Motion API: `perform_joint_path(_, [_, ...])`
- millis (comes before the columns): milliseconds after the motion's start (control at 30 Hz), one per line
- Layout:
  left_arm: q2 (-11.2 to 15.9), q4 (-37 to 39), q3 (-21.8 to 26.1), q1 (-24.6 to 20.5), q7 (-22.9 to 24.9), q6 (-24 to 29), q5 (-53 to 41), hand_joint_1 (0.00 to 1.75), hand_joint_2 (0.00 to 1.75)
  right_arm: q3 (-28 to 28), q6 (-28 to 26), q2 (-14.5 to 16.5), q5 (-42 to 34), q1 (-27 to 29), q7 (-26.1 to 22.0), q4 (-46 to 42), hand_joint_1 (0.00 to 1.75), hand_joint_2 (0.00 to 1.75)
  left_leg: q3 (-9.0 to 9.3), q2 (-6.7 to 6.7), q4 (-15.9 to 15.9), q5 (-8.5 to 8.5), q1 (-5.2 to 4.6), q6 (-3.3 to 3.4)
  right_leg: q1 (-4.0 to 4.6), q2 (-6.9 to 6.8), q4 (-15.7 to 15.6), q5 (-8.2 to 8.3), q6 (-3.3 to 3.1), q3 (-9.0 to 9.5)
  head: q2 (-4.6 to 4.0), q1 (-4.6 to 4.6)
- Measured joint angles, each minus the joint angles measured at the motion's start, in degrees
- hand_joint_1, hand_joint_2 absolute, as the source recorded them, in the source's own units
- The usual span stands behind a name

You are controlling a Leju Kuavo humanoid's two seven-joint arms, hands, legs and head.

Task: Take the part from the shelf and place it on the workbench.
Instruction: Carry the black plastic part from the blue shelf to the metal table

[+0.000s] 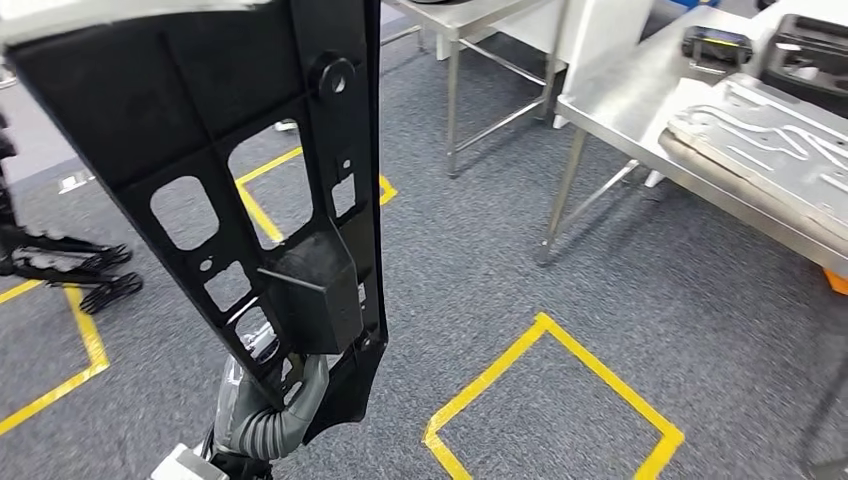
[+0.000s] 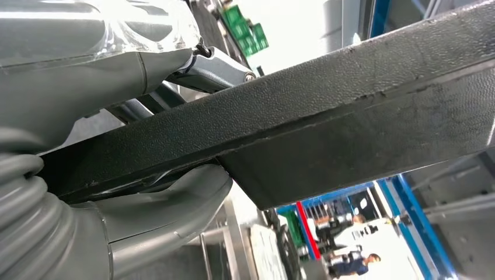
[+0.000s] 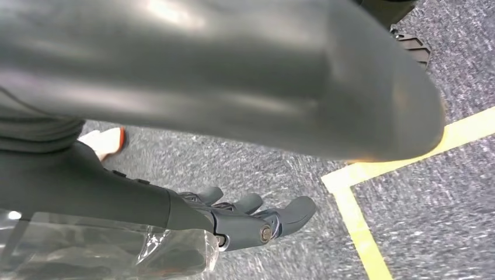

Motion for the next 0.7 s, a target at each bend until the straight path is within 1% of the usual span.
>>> perform_joint_path(33, [0.00,0.00,-0.08,0.07,0.10,0.19,-0.02,1.75,1.75,0.01,0.04,0.00,0.10,0.04,-0.02,0.01,0.00,0.00,0.30,-0.10,-1.06,1.18,0.00,0.11,0.02,0.75,0.01,0.01,0.00,0.08,0.00,-0.01])
perform_joint_path(67, [0.00,0.00,-0.15,0.10,0.21,0.39,-0.07,1.75,1.75,0.01,0.09,0.01,0.20,0.06,-0.05,0.01,0.00,0.00,1.69,-0.38,-4.34,3.21,0.00,0.29,0.03,1.49,0.02,0.01,0.02,0.20,0.00,-0.01])
perform_joint_path(100, [0.00,0.00,-0.21,0.11,0.32,0.61,-0.16,1.75,1.75,0.01,0.18,0.04,0.26,0.06,-0.10,0.01,0.00,0.00,3.71,-1.23,-8.86,5.52,0.00,0.57,0.02,2.19,0.01,0.02,0.04,0.30,0.00,-0.02])
perform_joint_path(133, [0.00,-0.01,-0.26,0.11,0.40,0.84,-0.32,1.75,1.75,0.01,0.28,0.10,0.32,0.03,-0.16,0.01,0.00,0.00,5.57,-2.34,-13.07,7.26,-0.02,0.91,0.14,2.84,0.06,0.05,0.14,0.33,0.00,-0.02])
perform_joint_path(167, [0.00,-0.01,-0.31,0.13,0.48,1.02,-0.52,1.75,1.75,0.01,0.38,0.17,0.38,0.00,-0.21,0.00,0.00,0.00,6.84,-3.23,-16.03,8.32,-0.06,1.14,0.19,3.39,0.10,0.11,0.30,0.26,0.00,-0.01])
perform_joint_path(200, [0.00,-0.02,-0.36,0.14,0.56,1.18,-0.75,1.75,1.75,0.02,0.48,0.23,0.47,0.02,-0.26,0.00,0.00,0.00,7.46,-3.86,-17.59,8.71,-0.15,1.32,0.19,3.86,0.12,0.18,0.53,0.12,0.00,0.00])
perform_joint_path(233, [0.00,-0.02,-0.39,0.15,0.65,1.33,-0.93,1.75,1.75,0.03,0.54,0.28,0.54,0.07,-0.28,0.00,0.00,0.00,7.52,-3.82,-17.93,8.66,-0.28,1.44,0.17,4.30,0.09,0.31,0.84,-0.03,0.00,0.02])
perform_joint_path(267, [0.00,-0.03,-0.43,0.14,0.74,1.47,-1.07,1.75,1.75,0.04,0.58,0.28,0.60,0.18,-0.29,0.00,0.00,0.00,7.57,-3.35,-18.06,8.83,-0.24,1.62,0.11,4.73,0.02,0.42,1.18,-0.17,0.00,0.02])
perform_joint_path(300, [0.00,-0.03,-0.46,0.11,0.88,1.59,-1.15,1.75,1.75,0.05,0.62,0.28,0.63,0.30,-0.30,0.01,0.00,0.00,7.73,-2.87,-18.26,9.03,-0.15,1.90,0.11,4.43,0.25,0.24,1.49,-0.34,0.00,0.03])
perform_joint_path(333, [0.00,-0.03,-0.49,0.08,1.00,1.67,-1.16,1.75,1.75,0.07,0.65,0.30,0.64,0.36,-0.32,0.02,0.00,0.00,7.90,-2.30,-18.47,9.24,-0.01,2.24,0.17,3.53,1.25,-0.46,1.76,-0.81,0.00,0.13])
perform_joint_path(367, [0.00,-0.03,-0.51,0.08,1.09,1.76,-1.11,1.75,1.75,0.08,0.66,0.32,0.67,0.32,-0.37,0.02,0.00,0.00,8.07,-1.63,-18.68,9.42,0.14,2.55,0.23,2.20,3.53,-1.84,2.01,-1.86,0.00,0.23])
perform_joint_path(400, [0.01,-0.03,-0.52,0.10,1.16,1.84,-0.96,1.75,1.75,0.10,0.61,0.37,0.74,0.23,-0.42,0.02,0.00,0.00,8.13,-0.95,-18.73,9.46,0.13,2.73,0.17,0.61,6.97,-3.70,2.19,-3.45,0.00,0.35])
perform_joint_path(433, [0.02,-0.03,-0.53,0.14,1.15,1.95,-0.72,1.75,1.75,0.11,0.57,0.43,0.88,0.10,-0.45,0.02,0.00,0.00,8.11,-0.27,-18.72,9.45,0.11,2.83,0.06,-0.40,11.01,-5.59,2.38,-5.39,0.00,0.45])
perform_joint_path(467, [0.03,-0.02,-0.55,0.19,1.05,2.14,-0.40,1.75,1.75,0.13,0.51,0.48,1.12,-0.02,-0.36,0.02,0.00,0.00,8.10,0.42,-18.70,9.42,0.09,2.85,-0.08,-0.92,14.63,-6.93,2.57,-7.15,0.00,0.47])
perform_joint_path(500, [0.04,-0.02,-0.56,0.24,0.82,2.42,-0.07,1.75,1.75,0.16,0.44,0.52,1.49,-0.10,-0.14,0.02,0.00,0.00,8.10,1.08,-18.69,9.38,0.10,2.82,-0.24,-1.16,16.60,-7.30,2.73,-8.13,0.00,0.48])
perform_joint_path(533, [0.07,-0.02,-0.56,0.31,0.47,2.81,0.34,1.75,1.75,0.22,0.32,0.56,1.95,-0.20,0.16,0.02,0.00,0.00,8.13,1.68,-18.67,9.32,0.12,2.76,-0.41,-1.37,16.35,-6.61,2.87,-7.98,0.00,0.49])
perform_joint_path(567, [0.12,-0.03,-0.54,0.44,0.01,3.32,0.73,1.75,1.75,0.32,0.14,0.59,2.50,-0.34,0.55,0.02,0.00,0.00,8.20,2.25,-18.66,9.23,0.16,2.65,-0.57,-1.70,13.83,-5.05,2.96,-6.65,0.00,0.50])
perform_joint_path(600, [0.21,-0.04,-0.46,0.65,-0.52,3.87,1.15,1.75,1.75,0.44,-0.12,0.59,3.09,-0.58,0.93,0.02,0.00,0.00,8.35,2.79,-18.64,9.10,0.19,2.45,-0.70,-2.53,9.56,-3.05,3.01,-4.34,0.00,0.51])
perform_joint_path(633, [0.35,-0.09,-0.30,0.92,-1.05,4.37,1.60,1.75,1.75,0.56,-0.39,0.69,3.62,-0.95,1.28,0.02,0.00,0.00,8.47,3.28,-18.61,8.92,0.09,2.17,-0.59,-3.59,5.41,-1.60,2.99,-2.10,0.00,0.52])
perform_joint_path(667, [0.53,-0.17,-0.08,1.18,-1.54,4.77,2.00,1.75,1.75,0.67,-0.67,0.80,4.09,-1.39,1.65,0.01,0.00,0.00,8.59,3.76,-18.56,8.73,-0.03,1.85,-0.49,-4.34,2.28,-0.65,2.80,-0.48,0.00,0.47])
perform_joint_path(700, [0.75,-0.27,0.19,1.40,-2.02,4.99,2.47,1.75,1.75,0.80,-0.92,0.92,4.50,-1.84,1.99,0.01,0.00,0.00,8.69,4.19,-18.53,8.58,-0.19,1.49,-0.32,-4.83,0.55,-0.35,2.53,0.38,0.00,0.40])
